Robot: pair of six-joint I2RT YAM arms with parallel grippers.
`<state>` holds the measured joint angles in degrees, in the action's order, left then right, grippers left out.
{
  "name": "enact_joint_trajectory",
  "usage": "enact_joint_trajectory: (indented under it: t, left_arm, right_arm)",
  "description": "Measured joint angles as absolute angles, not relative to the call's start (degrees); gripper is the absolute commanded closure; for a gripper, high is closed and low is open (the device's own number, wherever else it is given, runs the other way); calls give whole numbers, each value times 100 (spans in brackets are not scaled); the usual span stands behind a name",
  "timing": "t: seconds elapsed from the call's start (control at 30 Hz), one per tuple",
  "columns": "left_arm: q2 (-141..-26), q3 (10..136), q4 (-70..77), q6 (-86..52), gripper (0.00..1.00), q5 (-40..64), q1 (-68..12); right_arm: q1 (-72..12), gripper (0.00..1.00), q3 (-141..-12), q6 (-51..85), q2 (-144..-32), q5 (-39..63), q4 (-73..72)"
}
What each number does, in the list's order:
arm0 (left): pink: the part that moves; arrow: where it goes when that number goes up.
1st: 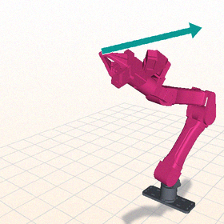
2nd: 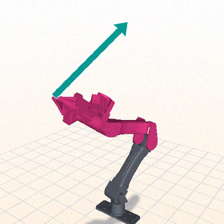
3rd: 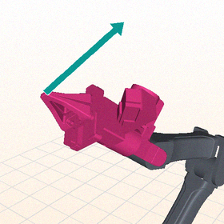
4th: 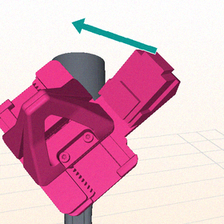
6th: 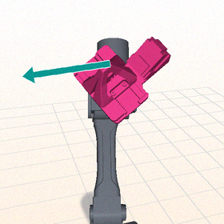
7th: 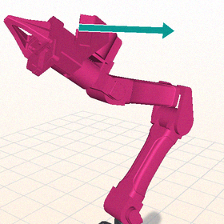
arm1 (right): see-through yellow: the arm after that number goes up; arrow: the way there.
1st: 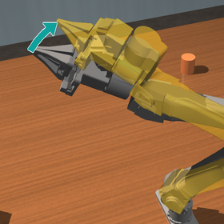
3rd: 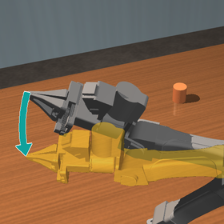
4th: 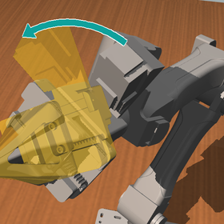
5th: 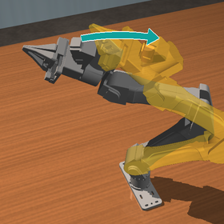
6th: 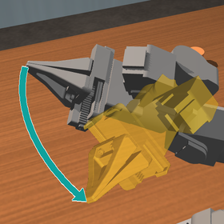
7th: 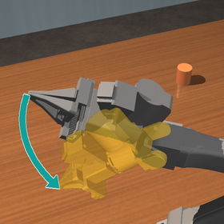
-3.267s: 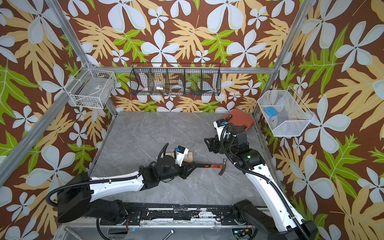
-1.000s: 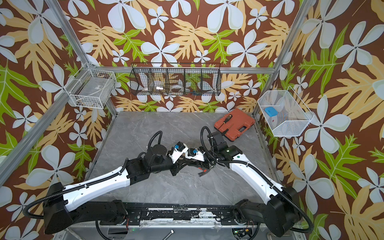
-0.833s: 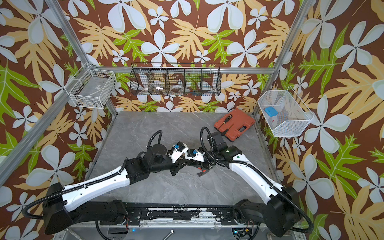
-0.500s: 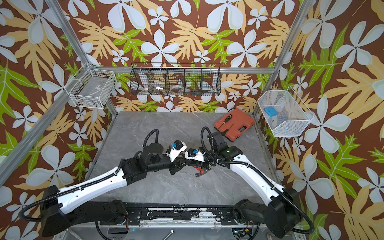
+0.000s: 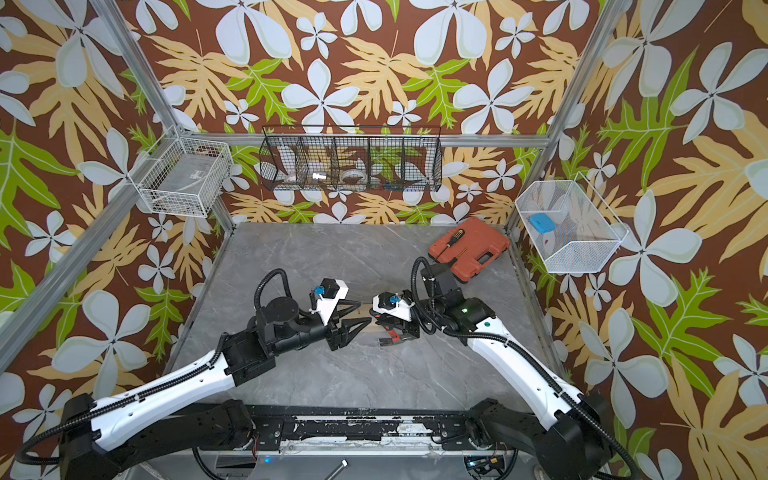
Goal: Use a claw hammer to pull out a nail
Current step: Pick up the hammer at the center of the board.
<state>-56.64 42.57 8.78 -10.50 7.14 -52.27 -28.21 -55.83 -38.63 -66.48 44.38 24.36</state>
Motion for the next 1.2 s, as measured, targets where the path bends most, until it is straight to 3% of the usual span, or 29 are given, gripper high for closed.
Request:
enact_joint_trajectory:
  t: [0.23,0.4,0.93,1.2]
  left_arm:
    - [-5297,3621,1214,-1295,42,449,-5225]
    - [-5168,3159,1645,-1347,48,351,-5227]
    - [-5920,3192,2338,-1776,46,-268,-5581]
    - [-5911,3218,2187,-2228,44,-1208,-5581]
  right_arm:
    - [-2821,100,-5605,-3253,-6567,4276,2390]
    - [-2821,100,-5645,-2687,-6525,4204,2333]
    - [-2821,100,-6169,-928,-6525,3251,2320]
    - [-2823,100,-6410,-554,-6392,2668,2263]
